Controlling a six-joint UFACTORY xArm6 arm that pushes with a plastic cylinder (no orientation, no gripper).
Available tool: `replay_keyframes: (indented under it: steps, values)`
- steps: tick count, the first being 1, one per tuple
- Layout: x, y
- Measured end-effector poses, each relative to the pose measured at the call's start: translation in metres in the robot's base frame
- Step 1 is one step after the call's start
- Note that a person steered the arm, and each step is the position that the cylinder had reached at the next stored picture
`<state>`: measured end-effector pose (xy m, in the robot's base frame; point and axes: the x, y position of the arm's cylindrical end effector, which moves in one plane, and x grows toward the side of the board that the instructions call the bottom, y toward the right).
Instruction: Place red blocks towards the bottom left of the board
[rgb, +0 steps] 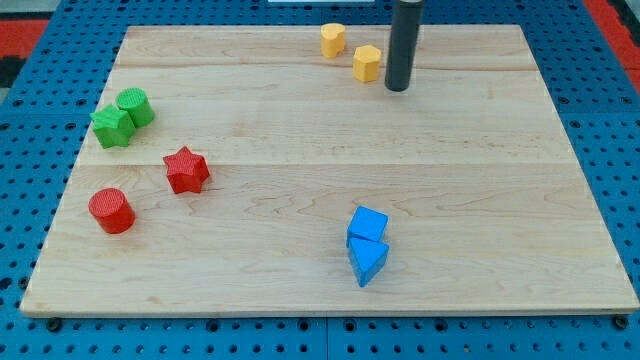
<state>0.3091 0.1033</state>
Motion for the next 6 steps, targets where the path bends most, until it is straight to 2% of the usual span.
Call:
replay_keyframes:
  steps: [2, 3, 4, 5, 6]
  values:
    - [-0.051, -0.024]
    - [-0.055, -0.057]
    - [-0.048, -0.052]
    - [-0.016, -0.034]
    - [0.032, -0.065]
